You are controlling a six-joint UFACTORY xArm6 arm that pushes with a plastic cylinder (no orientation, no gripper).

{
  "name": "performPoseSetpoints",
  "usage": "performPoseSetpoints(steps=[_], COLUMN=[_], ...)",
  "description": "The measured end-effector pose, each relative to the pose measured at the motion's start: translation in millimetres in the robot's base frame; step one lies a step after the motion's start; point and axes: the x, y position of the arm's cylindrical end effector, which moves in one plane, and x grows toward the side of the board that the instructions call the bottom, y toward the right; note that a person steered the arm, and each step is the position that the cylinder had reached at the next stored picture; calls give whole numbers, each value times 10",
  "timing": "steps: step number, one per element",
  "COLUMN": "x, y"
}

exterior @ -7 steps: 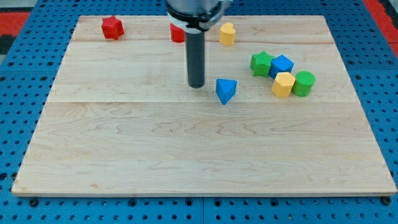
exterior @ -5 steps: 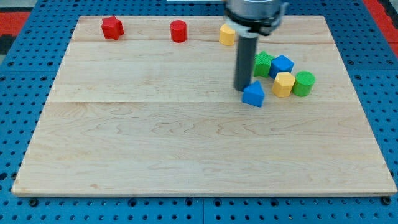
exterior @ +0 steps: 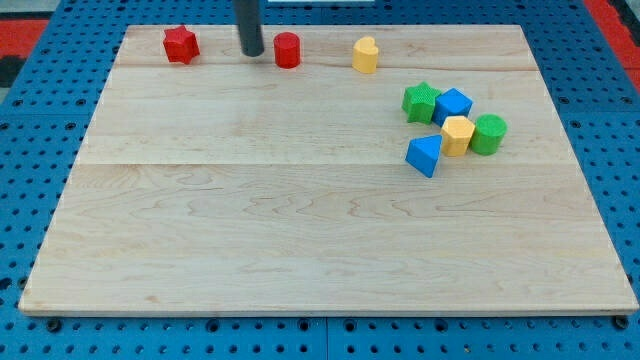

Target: Push yellow heart diagonally above blue triangle

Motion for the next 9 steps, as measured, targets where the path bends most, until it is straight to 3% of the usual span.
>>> performPoseSetpoints(steps=[1, 2, 3, 4, 5, 7, 9], x=[-287, -108, 236, 27, -194, 567, 263], y=[80, 749, 781, 737, 1131, 1833, 1781])
